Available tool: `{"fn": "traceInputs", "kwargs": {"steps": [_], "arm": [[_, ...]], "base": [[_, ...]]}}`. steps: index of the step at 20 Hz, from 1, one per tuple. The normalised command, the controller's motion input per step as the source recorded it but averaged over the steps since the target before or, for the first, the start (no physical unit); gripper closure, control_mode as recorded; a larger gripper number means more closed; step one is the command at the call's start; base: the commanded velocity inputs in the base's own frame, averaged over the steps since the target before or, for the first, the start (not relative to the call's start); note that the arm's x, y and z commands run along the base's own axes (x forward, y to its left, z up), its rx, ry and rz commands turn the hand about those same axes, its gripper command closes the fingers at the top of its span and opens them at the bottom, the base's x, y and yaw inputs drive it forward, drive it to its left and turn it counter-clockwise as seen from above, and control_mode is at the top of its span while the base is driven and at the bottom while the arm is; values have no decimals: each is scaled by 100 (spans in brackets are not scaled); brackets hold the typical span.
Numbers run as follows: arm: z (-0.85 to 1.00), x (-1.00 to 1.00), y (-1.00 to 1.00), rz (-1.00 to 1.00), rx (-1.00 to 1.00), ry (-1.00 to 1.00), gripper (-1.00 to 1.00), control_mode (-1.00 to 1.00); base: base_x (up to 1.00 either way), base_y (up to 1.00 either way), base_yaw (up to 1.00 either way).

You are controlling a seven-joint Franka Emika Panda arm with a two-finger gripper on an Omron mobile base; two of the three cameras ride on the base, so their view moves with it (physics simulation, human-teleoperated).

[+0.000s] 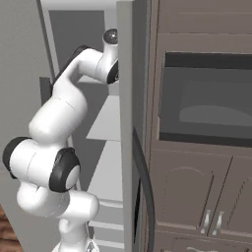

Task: Take the tangerine, orange, and fish from the freezer and place them in the bowl on the counter.

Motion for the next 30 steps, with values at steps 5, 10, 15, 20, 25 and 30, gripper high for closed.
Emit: {"fn": "traceInputs", "kwargs": {"steps": [5,10,15,20,25,30], "arm": [[-17,46,-3,4,0,7,-100,-100],[-26,39,-3,7,0,1,-100,-100],[-5,28,-10,6,0,-2,-100,-100],[0,8,-11,5,0,-5,-100,-100],[-4,21,-4,6,0,-3,-100,-100],[-16,43,-1,7,0,0,-100,-100]], "base": [[0,0,0],[0,0,0],[0,0,0],[0,0,0],[0,0,0],[0,0,0]]}}
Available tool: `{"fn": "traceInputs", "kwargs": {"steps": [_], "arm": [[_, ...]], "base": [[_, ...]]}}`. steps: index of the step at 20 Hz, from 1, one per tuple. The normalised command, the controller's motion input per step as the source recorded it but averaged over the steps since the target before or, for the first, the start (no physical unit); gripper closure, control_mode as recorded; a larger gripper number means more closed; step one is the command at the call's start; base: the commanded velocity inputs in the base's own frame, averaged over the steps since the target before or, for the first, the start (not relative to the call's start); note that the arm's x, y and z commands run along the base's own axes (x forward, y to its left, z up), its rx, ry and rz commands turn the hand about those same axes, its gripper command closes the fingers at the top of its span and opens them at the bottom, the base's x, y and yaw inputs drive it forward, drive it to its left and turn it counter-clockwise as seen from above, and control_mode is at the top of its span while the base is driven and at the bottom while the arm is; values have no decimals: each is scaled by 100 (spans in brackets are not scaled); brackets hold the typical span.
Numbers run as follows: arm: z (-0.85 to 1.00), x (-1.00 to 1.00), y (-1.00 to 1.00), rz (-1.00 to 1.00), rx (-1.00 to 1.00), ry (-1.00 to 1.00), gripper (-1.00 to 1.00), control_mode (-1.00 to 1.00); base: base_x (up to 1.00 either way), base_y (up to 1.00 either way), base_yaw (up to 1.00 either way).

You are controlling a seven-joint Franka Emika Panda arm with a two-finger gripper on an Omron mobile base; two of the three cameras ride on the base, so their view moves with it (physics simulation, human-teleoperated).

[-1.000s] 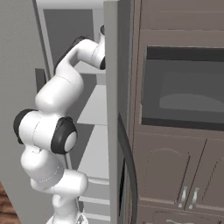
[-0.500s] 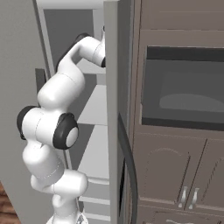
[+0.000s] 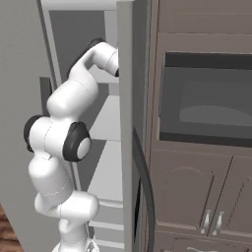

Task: Take the tangerine, orange, and fish from the freezer and place them in the bowl on the counter.

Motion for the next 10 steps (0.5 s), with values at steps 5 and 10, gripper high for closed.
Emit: {"fn": "traceInputs", "kwargs": {"steps": [5,10], "arm": [[-24,34,-1,6,0,0,-100,-100],[-58,1,-4,6,0,0,100,-100]], "base": [[0,0,0],[0,0,0]]}}
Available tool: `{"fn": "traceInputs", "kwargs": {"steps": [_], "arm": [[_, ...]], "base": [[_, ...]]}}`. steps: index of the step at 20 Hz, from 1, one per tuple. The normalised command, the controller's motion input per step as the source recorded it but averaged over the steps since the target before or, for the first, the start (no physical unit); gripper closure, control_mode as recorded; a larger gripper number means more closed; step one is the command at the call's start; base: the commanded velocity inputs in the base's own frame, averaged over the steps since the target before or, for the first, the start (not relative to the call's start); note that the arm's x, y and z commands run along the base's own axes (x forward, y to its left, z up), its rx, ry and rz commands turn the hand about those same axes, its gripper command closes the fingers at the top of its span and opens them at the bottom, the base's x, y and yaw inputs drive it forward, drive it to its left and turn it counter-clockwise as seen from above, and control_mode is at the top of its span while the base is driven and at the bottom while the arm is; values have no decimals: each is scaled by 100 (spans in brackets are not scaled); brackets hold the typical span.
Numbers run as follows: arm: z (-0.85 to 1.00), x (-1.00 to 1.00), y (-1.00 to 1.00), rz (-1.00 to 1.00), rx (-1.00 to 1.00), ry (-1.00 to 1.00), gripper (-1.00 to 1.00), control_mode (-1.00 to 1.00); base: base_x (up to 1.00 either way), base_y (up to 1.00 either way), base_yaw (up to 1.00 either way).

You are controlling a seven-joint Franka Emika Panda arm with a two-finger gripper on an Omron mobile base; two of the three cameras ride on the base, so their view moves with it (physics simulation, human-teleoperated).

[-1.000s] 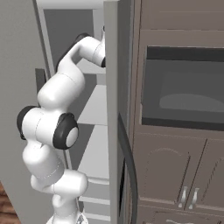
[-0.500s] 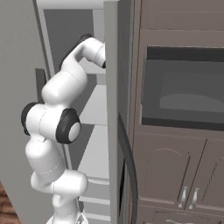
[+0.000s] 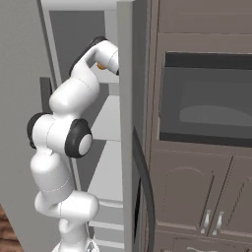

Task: Take the tangerine, orange, and fish from the freezer and place them in the bowl on the counter.

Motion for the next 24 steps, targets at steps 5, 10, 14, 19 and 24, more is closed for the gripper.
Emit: {"fn": "traceInputs", "kwargs": {"steps": [5,10,14,19,24], "arm": [[-62,-2,0,1,0,0,100,-100],[-9,-55,27,-3,0,-4,100,-100],[0,-68,55,-10,0,0,100,-100],[4,-73,22,-13,0,-3,100,-100],[16,-67,-3,-3,0,-1,100,-100]], "base": [[0,0,0],[0,0,0],[0,0,0],[0,0,0],[0,0,0]]}}
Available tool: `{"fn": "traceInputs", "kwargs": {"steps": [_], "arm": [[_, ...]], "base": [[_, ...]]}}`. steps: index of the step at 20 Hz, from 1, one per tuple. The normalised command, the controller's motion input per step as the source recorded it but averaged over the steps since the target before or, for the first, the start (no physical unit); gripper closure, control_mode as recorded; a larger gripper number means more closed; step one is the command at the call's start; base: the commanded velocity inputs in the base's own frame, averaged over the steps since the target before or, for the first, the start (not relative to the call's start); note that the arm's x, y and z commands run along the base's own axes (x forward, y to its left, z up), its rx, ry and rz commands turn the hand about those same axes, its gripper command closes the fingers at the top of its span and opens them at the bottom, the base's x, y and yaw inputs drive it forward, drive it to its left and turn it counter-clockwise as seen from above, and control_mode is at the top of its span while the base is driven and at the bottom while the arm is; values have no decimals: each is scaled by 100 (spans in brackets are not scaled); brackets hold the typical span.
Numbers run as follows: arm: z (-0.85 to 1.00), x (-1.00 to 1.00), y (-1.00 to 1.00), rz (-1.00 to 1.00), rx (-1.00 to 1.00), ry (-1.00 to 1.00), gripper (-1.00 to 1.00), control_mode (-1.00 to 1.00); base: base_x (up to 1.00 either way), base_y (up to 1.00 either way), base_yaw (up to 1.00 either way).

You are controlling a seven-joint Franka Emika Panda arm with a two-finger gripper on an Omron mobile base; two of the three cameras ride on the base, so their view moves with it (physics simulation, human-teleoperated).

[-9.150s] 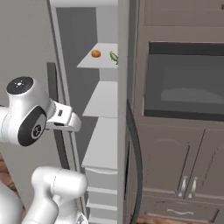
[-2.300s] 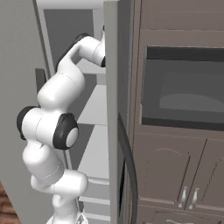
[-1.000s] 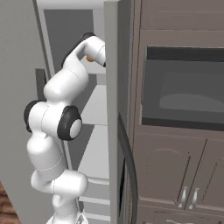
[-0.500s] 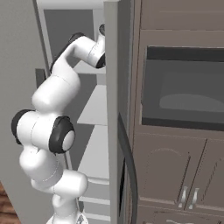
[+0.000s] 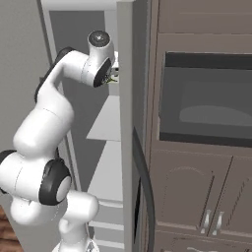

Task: Take the tangerine, orange, and fish from the freezer and place them in the bowl on the counter.

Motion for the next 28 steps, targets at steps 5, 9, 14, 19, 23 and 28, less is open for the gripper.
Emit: {"fn": "traceInputs", "kwargs": {"steps": [5,9,14,19,23,28], "arm": [[15,-74,-3,0,0,0,100,-100],[10,-69,0,0,0,0,100,-100],[1,-84,0,0,0,3,100,-100],[0,-97,0,0,0,10,100,-100],[0,-88,0,0,0,9,100,-100],[0,-79,0,0,0,8,100,-100]], "base": [[0,0,0],[0,0,0],[0,0,0],[0,0,0],[0,0,0],[0,0,0]]}}
